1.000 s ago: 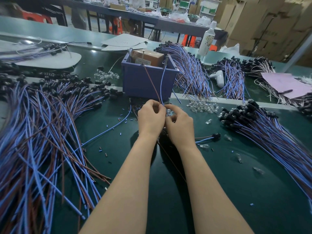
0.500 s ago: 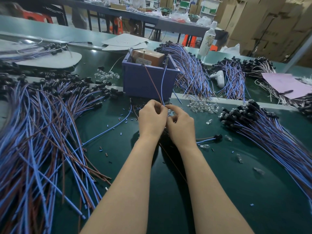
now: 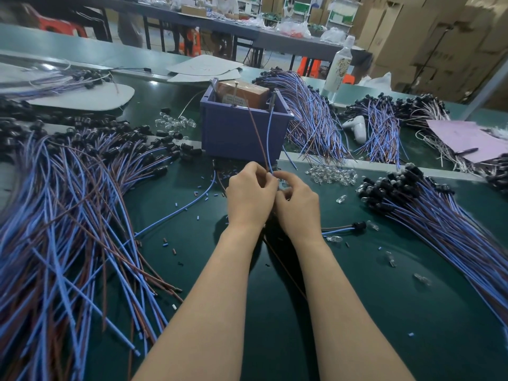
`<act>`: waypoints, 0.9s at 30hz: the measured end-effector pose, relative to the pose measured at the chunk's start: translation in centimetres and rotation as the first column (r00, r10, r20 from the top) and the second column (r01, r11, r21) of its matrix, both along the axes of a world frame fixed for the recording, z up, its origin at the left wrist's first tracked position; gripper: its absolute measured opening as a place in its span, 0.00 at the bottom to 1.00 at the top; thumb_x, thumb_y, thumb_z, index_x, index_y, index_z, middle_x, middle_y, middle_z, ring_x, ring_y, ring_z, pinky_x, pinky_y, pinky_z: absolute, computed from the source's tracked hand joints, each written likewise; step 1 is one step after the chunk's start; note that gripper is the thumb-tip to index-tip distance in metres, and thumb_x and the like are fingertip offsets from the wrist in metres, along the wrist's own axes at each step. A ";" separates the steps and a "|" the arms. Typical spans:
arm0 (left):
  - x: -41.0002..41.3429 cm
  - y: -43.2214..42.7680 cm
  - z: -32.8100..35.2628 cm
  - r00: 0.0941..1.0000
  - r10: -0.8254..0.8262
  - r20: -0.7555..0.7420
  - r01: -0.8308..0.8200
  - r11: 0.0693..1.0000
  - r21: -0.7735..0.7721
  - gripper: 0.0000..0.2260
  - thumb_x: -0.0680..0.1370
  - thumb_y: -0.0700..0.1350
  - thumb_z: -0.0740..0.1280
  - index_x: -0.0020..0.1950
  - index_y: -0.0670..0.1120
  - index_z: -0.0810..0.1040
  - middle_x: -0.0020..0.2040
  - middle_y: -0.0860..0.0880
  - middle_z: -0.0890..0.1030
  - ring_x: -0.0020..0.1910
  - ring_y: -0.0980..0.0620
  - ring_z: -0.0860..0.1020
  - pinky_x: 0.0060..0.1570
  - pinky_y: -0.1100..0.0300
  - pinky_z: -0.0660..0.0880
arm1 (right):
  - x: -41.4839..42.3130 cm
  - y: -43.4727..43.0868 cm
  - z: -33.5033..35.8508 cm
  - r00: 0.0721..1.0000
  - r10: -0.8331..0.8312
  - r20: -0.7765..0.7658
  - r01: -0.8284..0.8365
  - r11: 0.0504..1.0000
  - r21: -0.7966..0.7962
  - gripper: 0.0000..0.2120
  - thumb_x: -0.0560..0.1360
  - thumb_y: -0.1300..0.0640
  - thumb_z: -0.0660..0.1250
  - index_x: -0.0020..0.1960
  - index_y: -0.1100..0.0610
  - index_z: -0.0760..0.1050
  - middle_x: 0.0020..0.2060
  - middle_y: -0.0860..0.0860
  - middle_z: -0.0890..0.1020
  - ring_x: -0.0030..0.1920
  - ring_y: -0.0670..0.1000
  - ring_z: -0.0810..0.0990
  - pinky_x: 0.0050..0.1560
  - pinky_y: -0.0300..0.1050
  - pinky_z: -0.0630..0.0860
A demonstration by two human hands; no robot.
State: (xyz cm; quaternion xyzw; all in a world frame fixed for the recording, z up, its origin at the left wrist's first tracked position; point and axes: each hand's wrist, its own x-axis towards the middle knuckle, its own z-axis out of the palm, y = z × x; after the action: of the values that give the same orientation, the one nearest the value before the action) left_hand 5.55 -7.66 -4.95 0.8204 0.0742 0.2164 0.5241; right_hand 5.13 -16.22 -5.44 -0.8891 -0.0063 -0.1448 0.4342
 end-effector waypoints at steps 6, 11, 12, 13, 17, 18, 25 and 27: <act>0.2 0.3 0.0 0.997 -0.060 -0.039 0.052 0.983 -0.174 0.03 0.75 0.41 0.65 0.43 0.43 0.77 0.41 0.45 0.83 0.42 0.45 0.81 0.50 0.50 0.77 | -0.1 0.1 0.1 1.000 0.011 0.005 -0.011 1.000 0.005 0.18 0.73 0.63 0.62 0.61 0.51 0.76 0.36 0.51 0.82 0.45 0.56 0.79 0.52 0.51 0.75; 0.4 0.4 0.0 0.995 -0.082 -0.059 0.069 0.978 -0.197 0.03 0.76 0.41 0.65 0.43 0.44 0.77 0.42 0.44 0.83 0.43 0.45 0.82 0.51 0.49 0.77 | -0.1 0.1 0.1 1.000 0.014 0.002 -0.014 1.000 -0.002 0.18 0.74 0.62 0.62 0.61 0.51 0.76 0.35 0.49 0.80 0.46 0.56 0.79 0.53 0.50 0.75; 0.4 0.4 -0.1 0.995 -0.084 -0.062 0.071 0.978 -0.198 0.03 0.76 0.41 0.65 0.43 0.44 0.77 0.42 0.45 0.83 0.43 0.45 0.82 0.51 0.50 0.78 | -0.1 0.1 0.1 1.000 0.013 0.005 -0.013 1.000 -0.004 0.18 0.74 0.62 0.62 0.61 0.51 0.76 0.36 0.49 0.80 0.46 0.55 0.79 0.53 0.49 0.75; 0.5 0.4 -0.1 0.994 -0.088 -0.066 0.073 0.977 -0.200 0.03 0.76 0.41 0.65 0.44 0.44 0.77 0.42 0.45 0.83 0.43 0.46 0.82 0.51 0.50 0.78 | -0.1 0.1 0.1 1.000 0.013 0.007 -0.013 1.000 -0.006 0.18 0.74 0.62 0.62 0.61 0.51 0.76 0.36 0.49 0.80 0.47 0.55 0.79 0.53 0.49 0.74; 0.7 0.6 -0.1 0.990 -0.110 -0.085 0.088 0.969 -0.230 0.03 0.76 0.40 0.64 0.44 0.44 0.78 0.42 0.44 0.84 0.44 0.45 0.82 0.51 0.49 0.79 | -0.1 0.1 0.1 1.000 0.013 0.008 -0.013 1.000 -0.005 0.18 0.74 0.63 0.63 0.61 0.50 0.76 0.36 0.50 0.81 0.46 0.55 0.79 0.52 0.47 0.74; 0.8 0.6 -0.1 0.990 -0.113 -0.087 0.089 0.967 -0.238 0.03 0.76 0.40 0.64 0.44 0.44 0.78 0.42 0.44 0.84 0.44 0.45 0.82 0.51 0.49 0.79 | -0.1 0.1 0.1 1.000 0.013 0.008 -0.013 1.000 -0.006 0.18 0.74 0.63 0.63 0.61 0.50 0.76 0.36 0.50 0.81 0.46 0.55 0.79 0.52 0.48 0.74; 0.9 0.6 -0.2 0.988 -0.133 -0.074 0.111 0.962 -0.251 0.04 0.77 0.40 0.64 0.43 0.46 0.76 0.43 0.43 0.83 0.44 0.44 0.82 0.51 0.47 0.79 | -0.1 0.1 0.1 1.000 0.014 0.008 -0.014 1.000 -0.016 0.17 0.74 0.63 0.63 0.61 0.50 0.77 0.33 0.49 0.79 0.45 0.55 0.78 0.52 0.48 0.74; 0.9 0.6 -0.3 0.988 -0.139 -0.068 0.118 0.962 -0.247 0.04 0.77 0.40 0.64 0.44 0.46 0.76 0.43 0.43 0.83 0.45 0.44 0.82 0.52 0.47 0.78 | -0.1 0.1 0.1 1.000 0.017 0.013 -0.017 1.000 -0.015 0.17 0.74 0.63 0.63 0.60 0.50 0.77 0.33 0.48 0.78 0.43 0.54 0.77 0.51 0.48 0.73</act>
State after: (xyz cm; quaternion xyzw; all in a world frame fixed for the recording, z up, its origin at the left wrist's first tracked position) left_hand 6.44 -7.06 -5.22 0.7617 0.0688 0.1362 0.6297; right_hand 4.99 -16.16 -5.30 -0.8912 -0.0179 -0.1470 0.4288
